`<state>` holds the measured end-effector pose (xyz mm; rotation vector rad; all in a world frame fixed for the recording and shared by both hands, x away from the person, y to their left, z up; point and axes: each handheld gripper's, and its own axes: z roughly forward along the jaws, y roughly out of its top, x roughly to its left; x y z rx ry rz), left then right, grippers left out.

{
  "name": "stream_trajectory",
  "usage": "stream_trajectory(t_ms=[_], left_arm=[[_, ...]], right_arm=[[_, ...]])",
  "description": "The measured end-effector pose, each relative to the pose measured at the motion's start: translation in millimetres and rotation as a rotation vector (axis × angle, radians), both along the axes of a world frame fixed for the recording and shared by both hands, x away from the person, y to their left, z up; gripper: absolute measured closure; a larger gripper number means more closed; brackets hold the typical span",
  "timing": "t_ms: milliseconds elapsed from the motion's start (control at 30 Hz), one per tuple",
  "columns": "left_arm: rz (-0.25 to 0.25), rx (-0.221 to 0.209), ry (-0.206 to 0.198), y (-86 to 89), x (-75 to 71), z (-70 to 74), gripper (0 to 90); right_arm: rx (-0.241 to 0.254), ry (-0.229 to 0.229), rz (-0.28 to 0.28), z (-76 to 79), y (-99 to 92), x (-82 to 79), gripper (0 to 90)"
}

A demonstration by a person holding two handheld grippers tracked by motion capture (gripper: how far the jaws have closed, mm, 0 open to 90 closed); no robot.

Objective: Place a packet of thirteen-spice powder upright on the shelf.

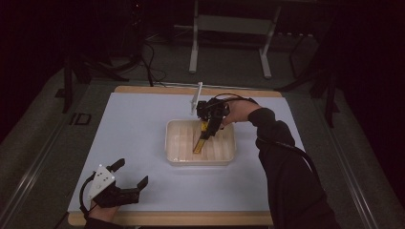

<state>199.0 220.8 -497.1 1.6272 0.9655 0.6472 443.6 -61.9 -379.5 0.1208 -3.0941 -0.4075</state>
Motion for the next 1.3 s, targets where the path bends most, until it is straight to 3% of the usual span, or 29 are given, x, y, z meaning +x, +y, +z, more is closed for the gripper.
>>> stream_trajectory(t_ms=[433, 533, 800, 1300], left_arm=[[0.000, -0.002, 0.000, 0.0, 0.1, -0.1, 0.0], [-0.001, -0.003, 0.000, -0.1, 0.2, -0.1, 0.0], [-0.001, -0.001, -0.003, -0.1, 0.4, 0.1, 0.0], [0.000, 0.006, 0.001, -1.6, 1.2, -0.4, 0.0]], right_arm=[[-0.050, 0.036, 0.006, -27.0, 16.8, -1.5, 31.6], [-0.043, 0.031, 0.013, -27.1, 19.5, -1.9, 31.5], [-0.033, 0.043, -0.007, -21.6, 18.1, -3.1, 27.5], [0.001, -0.006, -0.041, 4.1, -0.2, -6.5, 27.3]])
